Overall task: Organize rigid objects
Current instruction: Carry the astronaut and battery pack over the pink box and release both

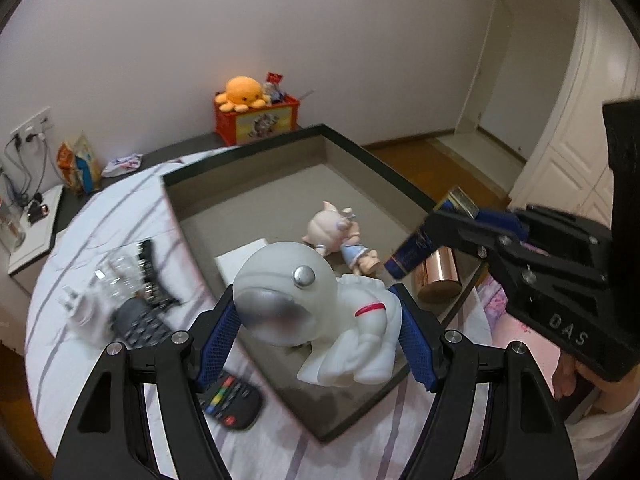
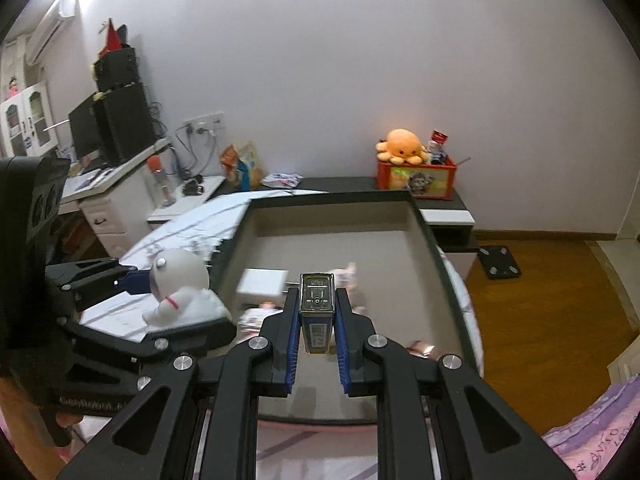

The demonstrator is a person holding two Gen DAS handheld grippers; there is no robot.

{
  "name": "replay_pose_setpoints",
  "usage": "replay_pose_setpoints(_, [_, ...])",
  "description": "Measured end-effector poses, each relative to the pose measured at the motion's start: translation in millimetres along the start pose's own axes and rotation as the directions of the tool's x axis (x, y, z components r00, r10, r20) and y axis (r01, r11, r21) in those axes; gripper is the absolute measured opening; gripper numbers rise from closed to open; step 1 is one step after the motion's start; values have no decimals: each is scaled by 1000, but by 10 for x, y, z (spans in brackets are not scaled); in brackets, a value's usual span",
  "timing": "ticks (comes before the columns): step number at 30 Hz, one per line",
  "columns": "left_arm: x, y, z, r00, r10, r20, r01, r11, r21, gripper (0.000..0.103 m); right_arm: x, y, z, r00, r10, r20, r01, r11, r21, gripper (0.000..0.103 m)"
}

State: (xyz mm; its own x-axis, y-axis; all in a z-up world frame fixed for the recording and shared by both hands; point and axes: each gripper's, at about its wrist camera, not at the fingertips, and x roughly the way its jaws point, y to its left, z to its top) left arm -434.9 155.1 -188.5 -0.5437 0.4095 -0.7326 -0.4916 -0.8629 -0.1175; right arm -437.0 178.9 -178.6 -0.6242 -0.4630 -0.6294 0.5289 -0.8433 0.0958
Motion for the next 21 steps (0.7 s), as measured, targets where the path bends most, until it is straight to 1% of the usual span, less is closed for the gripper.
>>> replay_pose_setpoints(5, [360, -104, 59, 998, 5, -62, -4, 1000, 22, 74, 240, -261, 24, 999, -33, -33, 34, 999, 15, 16])
replay_pose_setpoints(7, [484, -129, 59, 996, 8, -84, -5, 1000, 28, 74, 365, -334, 15, 997, -41, -59, 42, 999, 16, 16])
replay_pose_setpoints(12, [671, -184, 14, 992, 24, -125, -18, 999, 46, 74, 587, -431, 6, 994, -49, -101, 51, 999, 12, 16])
replay_pose_setpoints(13, [680, -202, 15, 993, 38, -115, -32, 998, 57, 74, 621, -442, 10, 993, -51, -105, 52, 999, 11, 16])
replay_pose_setpoints(16, [684, -202, 24, 992, 43, -116, -36, 998, 57, 74, 704, -459, 51, 992, -53, -112, 54, 998, 8, 16])
replay_pose_setpoints(19, [689, -212, 26, 991, 64, -120, -56, 996, 64, 74, 747, -460, 86, 992, -58, -116, 59, 998, 4, 16])
replay_pose_setpoints(21, [679, -217, 28, 992, 58, -116, -51, 997, 62, 76, 788, -452, 100, 990, -62, -130, 62, 998, 0, 16])
